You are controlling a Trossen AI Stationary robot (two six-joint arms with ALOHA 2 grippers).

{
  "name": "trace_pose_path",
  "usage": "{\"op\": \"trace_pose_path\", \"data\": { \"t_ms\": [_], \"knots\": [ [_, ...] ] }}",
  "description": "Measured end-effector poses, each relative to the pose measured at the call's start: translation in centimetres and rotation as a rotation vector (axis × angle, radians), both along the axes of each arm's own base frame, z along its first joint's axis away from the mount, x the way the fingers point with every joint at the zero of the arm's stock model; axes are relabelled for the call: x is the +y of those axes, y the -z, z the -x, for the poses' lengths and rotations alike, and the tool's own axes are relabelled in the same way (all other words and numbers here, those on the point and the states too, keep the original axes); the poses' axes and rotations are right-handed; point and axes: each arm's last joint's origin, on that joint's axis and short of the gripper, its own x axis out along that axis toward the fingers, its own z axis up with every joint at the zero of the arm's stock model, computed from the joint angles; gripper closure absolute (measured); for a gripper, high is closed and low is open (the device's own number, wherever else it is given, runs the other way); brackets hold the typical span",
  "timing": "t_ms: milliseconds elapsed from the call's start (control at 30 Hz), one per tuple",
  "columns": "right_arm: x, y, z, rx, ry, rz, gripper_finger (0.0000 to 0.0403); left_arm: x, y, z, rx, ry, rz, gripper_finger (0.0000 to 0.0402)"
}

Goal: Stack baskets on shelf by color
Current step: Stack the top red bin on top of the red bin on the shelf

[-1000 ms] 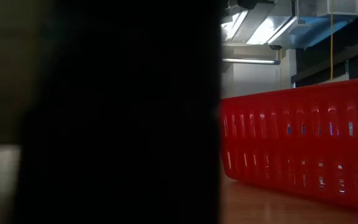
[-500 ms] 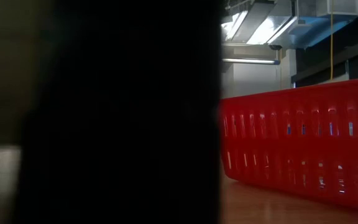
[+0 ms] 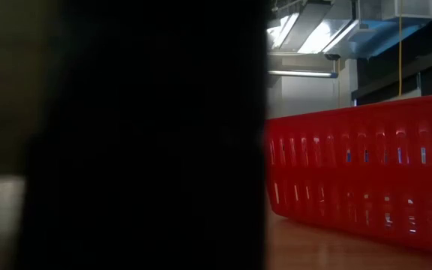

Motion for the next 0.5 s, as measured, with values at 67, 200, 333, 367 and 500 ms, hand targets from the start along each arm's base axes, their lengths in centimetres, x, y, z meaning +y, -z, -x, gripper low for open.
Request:
{"op": "trace_pose_path", "data": {
  "t_ms": [67,200,333,367,500],
  "knots": [
    [0.6,-0.5,0.4,-0.019,-0.014,-0.014,0.0286,0.0,-0.4,0.6,-0.024,-0.012,0.023,0.0401],
    [1.6,-1.8,1.1,-0.071,-0.01,-0.074,0.0286,-0.7,-0.5,1.5,-0.002,0.033,0.092,0.0401],
    [2.0,-2.8,2.1,-0.12,0.021,-0.141,0.0286,-2.1,-0.6,2.7,0.06,0.067,0.217,0.0401],
    [2.2,-2.9,2.2,-0.124,0.036,-0.156,0.0286,-2.5,-0.6,3.1,0.081,0.071,0.253,0.0401],
    [2.3,-3.6,2.9,-0.156,0.076,-0.215,0.0286,-4.5,-0.7,5.2,0.16,0.09,0.366,0.0401]
  ]
}}
